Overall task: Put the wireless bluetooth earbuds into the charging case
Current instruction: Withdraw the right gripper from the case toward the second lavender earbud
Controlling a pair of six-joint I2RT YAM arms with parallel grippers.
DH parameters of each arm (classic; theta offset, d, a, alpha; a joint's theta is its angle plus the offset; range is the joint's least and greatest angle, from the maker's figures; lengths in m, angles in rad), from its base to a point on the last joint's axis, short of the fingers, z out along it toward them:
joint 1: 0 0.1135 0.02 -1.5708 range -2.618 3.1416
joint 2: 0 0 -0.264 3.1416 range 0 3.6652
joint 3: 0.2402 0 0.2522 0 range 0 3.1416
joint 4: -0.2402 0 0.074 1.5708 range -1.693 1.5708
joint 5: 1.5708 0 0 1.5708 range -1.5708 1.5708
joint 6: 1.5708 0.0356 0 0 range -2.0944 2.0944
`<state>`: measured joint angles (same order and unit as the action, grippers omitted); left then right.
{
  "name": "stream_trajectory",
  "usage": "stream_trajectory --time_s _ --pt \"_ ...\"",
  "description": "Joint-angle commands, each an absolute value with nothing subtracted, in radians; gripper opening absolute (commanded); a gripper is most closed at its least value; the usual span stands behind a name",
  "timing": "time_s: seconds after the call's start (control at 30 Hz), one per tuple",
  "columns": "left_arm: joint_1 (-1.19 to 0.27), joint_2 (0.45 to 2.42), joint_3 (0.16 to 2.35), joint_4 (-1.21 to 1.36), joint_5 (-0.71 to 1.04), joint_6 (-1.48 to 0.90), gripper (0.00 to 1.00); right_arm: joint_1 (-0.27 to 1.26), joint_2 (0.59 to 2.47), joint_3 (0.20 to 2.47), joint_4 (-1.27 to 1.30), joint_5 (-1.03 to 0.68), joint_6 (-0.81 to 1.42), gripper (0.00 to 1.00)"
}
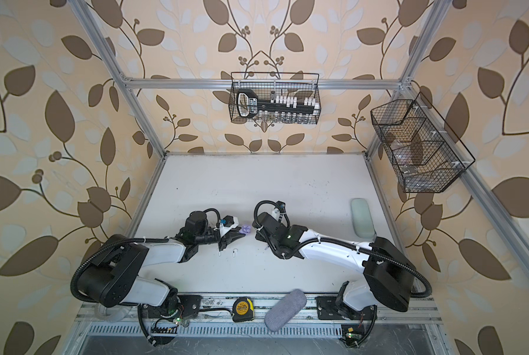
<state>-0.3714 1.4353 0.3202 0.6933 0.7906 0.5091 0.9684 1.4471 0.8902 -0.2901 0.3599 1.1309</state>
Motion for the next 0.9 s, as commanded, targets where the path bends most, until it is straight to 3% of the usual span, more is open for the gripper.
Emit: stream_trajectory --time_s 0.0,0.87 --pt "-0.36 1.424 0.313 0.759 0.843 0.545 0.0 0.976 1.464 0.908 -0.422 0.34 1.09 0.31" --pt "-0.36 1.414 0.259 0.78 0.904 0.669 0.0 0.968 1.629 0.885 -0.354 0.204 1.129 0.32"
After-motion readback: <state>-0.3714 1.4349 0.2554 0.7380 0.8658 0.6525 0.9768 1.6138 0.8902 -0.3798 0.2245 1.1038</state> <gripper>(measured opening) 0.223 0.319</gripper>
